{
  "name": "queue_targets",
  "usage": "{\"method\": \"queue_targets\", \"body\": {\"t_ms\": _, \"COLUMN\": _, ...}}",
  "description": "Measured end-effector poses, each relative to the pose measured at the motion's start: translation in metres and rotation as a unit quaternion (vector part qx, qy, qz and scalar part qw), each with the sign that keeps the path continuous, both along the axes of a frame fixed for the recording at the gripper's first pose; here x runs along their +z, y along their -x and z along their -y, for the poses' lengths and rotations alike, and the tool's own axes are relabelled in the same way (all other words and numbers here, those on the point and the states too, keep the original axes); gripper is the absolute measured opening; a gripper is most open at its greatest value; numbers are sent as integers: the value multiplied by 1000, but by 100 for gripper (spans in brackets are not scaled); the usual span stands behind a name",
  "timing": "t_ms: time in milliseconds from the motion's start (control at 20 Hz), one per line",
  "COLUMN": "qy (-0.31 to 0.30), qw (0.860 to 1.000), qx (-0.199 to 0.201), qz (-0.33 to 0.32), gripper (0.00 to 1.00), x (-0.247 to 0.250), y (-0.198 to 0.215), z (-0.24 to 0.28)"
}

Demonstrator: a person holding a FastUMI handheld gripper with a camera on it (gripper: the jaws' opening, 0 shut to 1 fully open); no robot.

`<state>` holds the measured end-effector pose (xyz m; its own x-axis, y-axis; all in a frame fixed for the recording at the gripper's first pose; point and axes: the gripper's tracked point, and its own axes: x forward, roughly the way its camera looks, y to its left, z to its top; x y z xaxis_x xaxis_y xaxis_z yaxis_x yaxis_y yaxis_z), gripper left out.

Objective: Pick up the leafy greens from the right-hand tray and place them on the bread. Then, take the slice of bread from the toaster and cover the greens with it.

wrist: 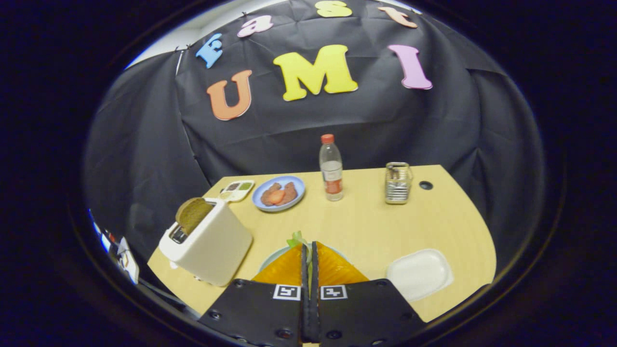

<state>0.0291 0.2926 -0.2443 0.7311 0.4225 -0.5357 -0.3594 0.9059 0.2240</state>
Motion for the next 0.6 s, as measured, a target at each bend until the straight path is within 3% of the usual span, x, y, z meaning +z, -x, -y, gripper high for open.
{"method": "queue_targets", "body": {"t_ms": 300, "qy": -62, "qw": 996, "qx": 3, "qz": -59, "gripper": 0, "x": -24, "y": 14, "z": -88}}
{"method": "queue_targets", "body": {"t_ms": 450, "qy": -95, "qw": 991, "qx": -14, "qz": -89, "gripper": 0, "x": -37, "y": 13, "z": -98}}
{"method": "queue_targets", "body": {"t_ms": 600, "qy": -90, "qw": 990, "qx": -33, "qz": -103, "gripper": 0, "x": -56, "y": 4, "z": -85}}
